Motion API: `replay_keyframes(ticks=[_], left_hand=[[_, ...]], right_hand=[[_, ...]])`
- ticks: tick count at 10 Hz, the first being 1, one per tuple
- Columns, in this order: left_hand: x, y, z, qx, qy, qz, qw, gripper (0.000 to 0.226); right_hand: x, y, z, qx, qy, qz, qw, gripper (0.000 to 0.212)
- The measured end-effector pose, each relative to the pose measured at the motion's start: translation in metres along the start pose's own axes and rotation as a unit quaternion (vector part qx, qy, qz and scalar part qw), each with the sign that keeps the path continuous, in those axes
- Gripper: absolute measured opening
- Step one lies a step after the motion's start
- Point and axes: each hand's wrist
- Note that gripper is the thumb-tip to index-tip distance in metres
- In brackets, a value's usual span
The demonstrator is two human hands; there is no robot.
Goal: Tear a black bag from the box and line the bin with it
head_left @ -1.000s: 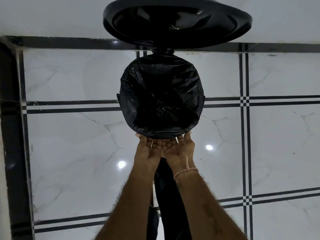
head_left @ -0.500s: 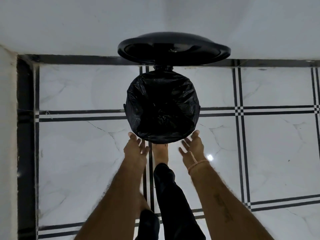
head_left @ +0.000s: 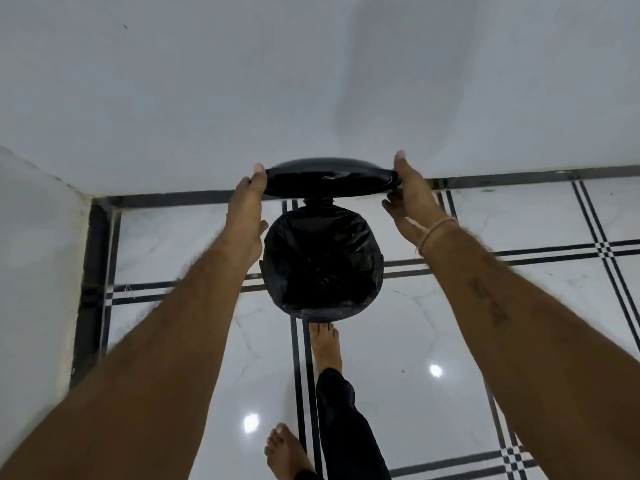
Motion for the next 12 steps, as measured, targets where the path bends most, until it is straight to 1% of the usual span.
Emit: replay_keyframes(ticks=[1,2,3,4,5,6,7,8,9,10,11,12], left_hand=[[0.008,-0.005,-0.004,-0.042,-0.006,0.018,0.999,0.066],[0.028,-0.012,-0.015,-0.08,-0.008,0.014,0.997,0.046],[0.047,-0.014,-0.034,-0.108,0.026,0.002,0.994,0.008],[0.055,-0.015,-0.067,-0.135,0.064,0.03,0.988,0.002],[0.049,-0.016,-0.114,-0.145,0.085,0.052,0.984,0.022],[0.048,-0.008,-0.157,-0.154,0.067,0.089,0.982,0.05],[0.044,0.005,-0.189,-0.176,0.056,0.137,0.973,0.07],[0.039,0.02,-0.215,-0.177,0.053,0.156,0.97,0.084],[0.032,0.031,-0.234,-0.198,0.07,0.183,0.96,0.087],[0.031,0.034,-0.24,-0.222,0.084,0.178,0.955,0.087],[0.038,0.025,-0.228,-0.245,0.092,0.15,0.953,0.086],[0.062,0.017,-0.191,-0.277,0.101,0.139,0.945,0.078]], right_hand=[[0.006,-0.006,0.0,0.053,-0.006,0.018,0.998,0.026],[0.021,-0.01,0.006,0.114,-0.031,0.028,0.993,0.026],[0.032,-0.019,0.027,0.2,-0.083,0.043,0.975,0.03],[0.043,-0.035,0.058,0.281,-0.096,0.052,0.953,0.049],[0.048,-0.048,0.094,0.295,-0.12,0.049,0.947,0.043],[0.04,-0.064,0.132,0.299,-0.133,0.051,0.943,0.047],[0.025,-0.077,0.165,0.338,-0.13,0.045,0.931,0.081],[0.02,-0.082,0.184,0.374,-0.136,0.037,0.917,0.091],[0.016,-0.089,0.2,0.407,-0.16,0.034,0.899,0.093],[0.012,-0.092,0.202,0.425,-0.163,0.032,0.89,0.094],[0.017,-0.092,0.186,0.442,-0.142,0.01,0.886,0.094],[0.035,-0.088,0.164,0.43,-0.168,-0.009,0.887,0.084]])
Point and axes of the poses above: each hand's wrist, its own x-axis away from the middle knuckle, its own y-axis out of the palm, z = x × y, and after that the axes turned 10 degrees about -x, right-handed
